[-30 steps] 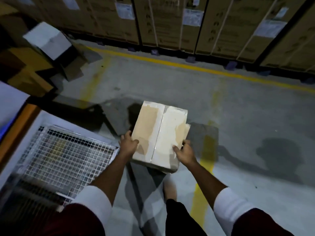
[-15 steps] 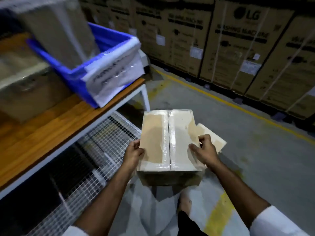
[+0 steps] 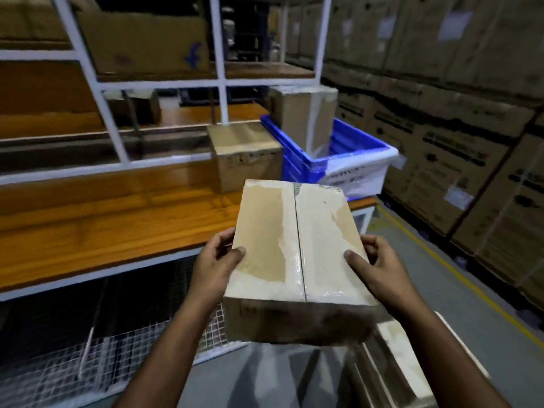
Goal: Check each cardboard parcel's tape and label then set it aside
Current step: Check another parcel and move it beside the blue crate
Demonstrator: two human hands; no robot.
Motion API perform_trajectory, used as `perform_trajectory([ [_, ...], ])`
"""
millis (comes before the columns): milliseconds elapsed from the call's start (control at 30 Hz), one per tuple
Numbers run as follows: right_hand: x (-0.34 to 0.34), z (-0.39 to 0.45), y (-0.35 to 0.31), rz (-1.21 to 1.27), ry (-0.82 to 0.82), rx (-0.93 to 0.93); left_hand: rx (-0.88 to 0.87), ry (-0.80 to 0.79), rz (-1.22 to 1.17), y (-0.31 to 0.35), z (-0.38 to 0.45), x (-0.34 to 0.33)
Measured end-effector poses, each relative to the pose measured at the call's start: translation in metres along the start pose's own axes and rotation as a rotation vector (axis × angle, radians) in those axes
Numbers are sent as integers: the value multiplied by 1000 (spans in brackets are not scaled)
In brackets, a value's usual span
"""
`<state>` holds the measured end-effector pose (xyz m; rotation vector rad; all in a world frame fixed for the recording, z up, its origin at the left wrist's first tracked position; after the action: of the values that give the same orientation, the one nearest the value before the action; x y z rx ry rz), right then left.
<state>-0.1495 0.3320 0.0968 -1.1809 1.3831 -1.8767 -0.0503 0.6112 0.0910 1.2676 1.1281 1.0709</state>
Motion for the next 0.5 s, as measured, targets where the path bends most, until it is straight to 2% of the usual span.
perform_trajectory([
  [300,-64,122,-6,-267,-192,85,25,165,78,-13,75,7],
  [500,-90,199,-13,-624,-260,215,-69,230,380,-18,138,-3],
])
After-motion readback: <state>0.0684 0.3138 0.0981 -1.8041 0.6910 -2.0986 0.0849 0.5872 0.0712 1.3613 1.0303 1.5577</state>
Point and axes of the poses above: each hand's wrist, its own z-axis towards the middle knuckle, its own x-axis out of the back of the hand, y = z × x, the point moved 2 cm from there along z, towards the middle knuckle, and after that the axes turned 2 degrees about x, right-handed, at the moved point
